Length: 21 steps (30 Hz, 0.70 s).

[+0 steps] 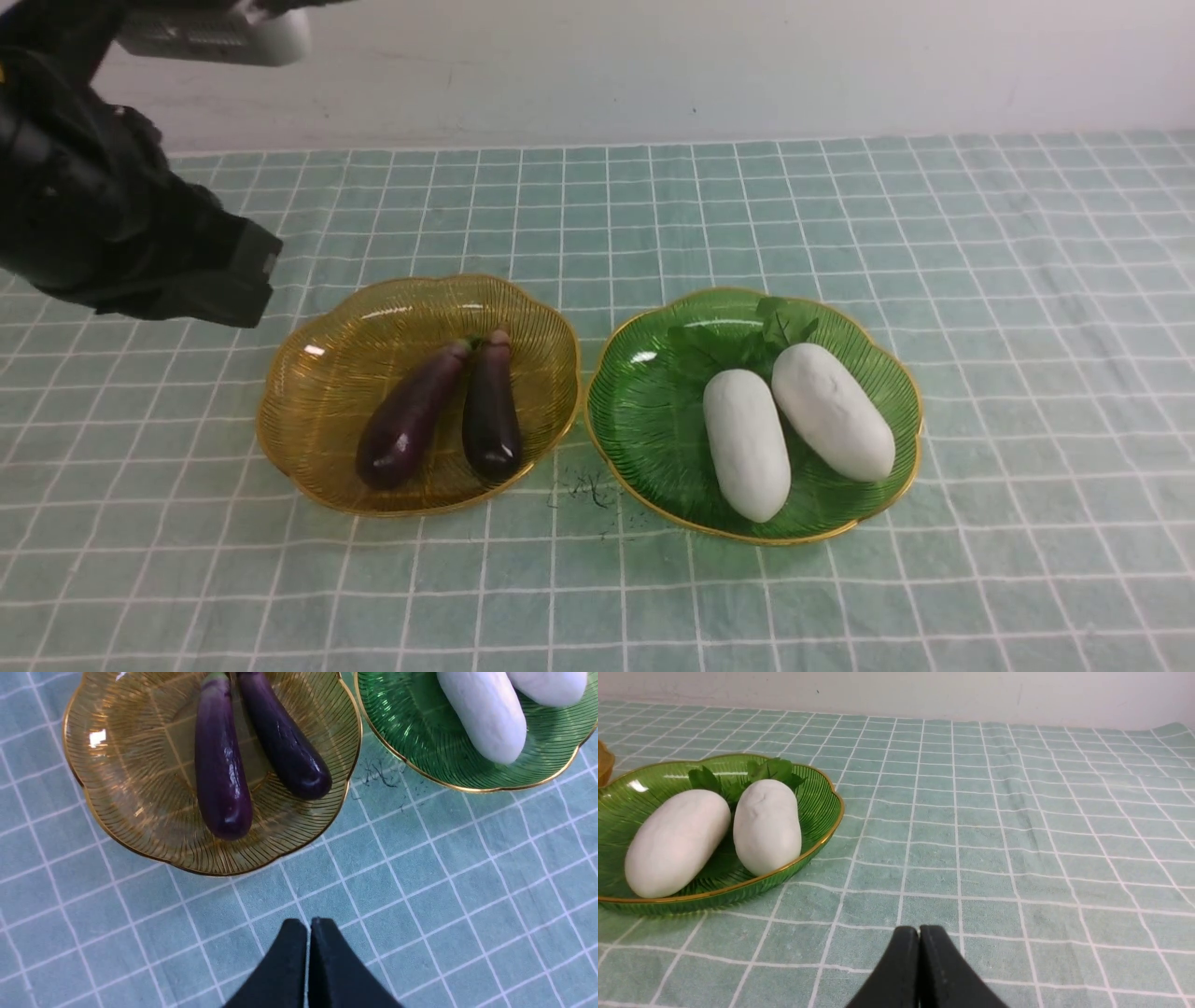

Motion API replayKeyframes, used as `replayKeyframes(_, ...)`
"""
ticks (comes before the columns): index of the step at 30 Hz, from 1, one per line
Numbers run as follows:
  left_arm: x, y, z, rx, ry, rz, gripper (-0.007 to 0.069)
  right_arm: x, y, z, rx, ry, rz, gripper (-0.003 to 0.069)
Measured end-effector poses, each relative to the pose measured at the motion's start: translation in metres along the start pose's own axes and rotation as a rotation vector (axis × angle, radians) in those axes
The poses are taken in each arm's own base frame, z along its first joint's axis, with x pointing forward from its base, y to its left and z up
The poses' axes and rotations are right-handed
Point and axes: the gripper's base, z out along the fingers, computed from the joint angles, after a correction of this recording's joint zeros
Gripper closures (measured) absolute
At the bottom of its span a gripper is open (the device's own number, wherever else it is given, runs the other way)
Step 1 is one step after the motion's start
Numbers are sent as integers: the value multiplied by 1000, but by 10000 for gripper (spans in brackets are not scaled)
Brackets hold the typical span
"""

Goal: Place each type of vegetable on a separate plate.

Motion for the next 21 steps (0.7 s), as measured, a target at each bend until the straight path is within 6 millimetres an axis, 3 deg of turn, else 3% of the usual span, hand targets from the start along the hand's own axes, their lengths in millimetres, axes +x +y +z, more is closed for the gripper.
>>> replayKeyframes(4,7,-4,-18,-9,-45,12,632,0,0,0,1,0,0,674)
replayKeyframes(8,27,-14,-54,-26,-149,34,632,0,0,0,1,1,0,674)
replayKeyframes(11,45,-20,-67,-31,-188,42,632,0,0,0,1,1,0,674)
replayKeyframes(17,104,-31,-76,-20,-235,45,632,0,0,0,1,1,0,674)
replayKeyframes(21,141,-38,-74,-7,-371,39,632,0,0,0,1,1,0,674)
